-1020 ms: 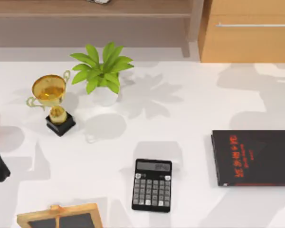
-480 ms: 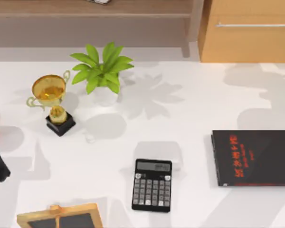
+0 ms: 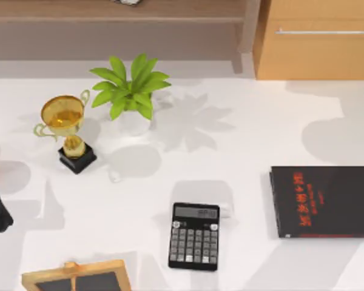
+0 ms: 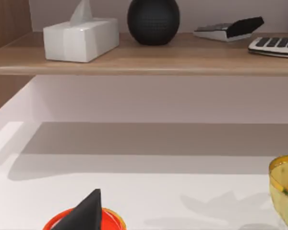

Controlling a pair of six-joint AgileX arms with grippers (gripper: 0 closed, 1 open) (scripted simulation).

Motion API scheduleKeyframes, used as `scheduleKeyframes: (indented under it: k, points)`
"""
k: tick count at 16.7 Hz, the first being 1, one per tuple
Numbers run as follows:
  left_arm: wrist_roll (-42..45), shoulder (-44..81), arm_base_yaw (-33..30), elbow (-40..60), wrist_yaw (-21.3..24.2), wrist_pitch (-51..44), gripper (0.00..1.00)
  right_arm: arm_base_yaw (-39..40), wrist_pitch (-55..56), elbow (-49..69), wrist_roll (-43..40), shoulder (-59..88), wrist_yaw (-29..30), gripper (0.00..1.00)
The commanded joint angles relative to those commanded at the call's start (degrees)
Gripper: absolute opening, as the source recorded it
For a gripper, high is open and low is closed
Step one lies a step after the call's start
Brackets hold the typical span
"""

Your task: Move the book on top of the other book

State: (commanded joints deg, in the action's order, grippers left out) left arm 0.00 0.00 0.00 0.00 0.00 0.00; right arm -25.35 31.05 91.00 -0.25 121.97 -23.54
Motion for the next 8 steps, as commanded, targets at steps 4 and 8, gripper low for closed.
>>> scheduleKeyframes:
  k: [4,8]
  points:
    - [0.00,0.00,0.00,0.00,0.00,0.00,1.00,0.00,-0.01,0.02,0.00,0.01,0.00,0.92]
    - [0.00,0.00,0.00,0.00,0.00,0.00,1.00,0.00,-0.01,0.02,0.00,0.01,0.00,0.62]
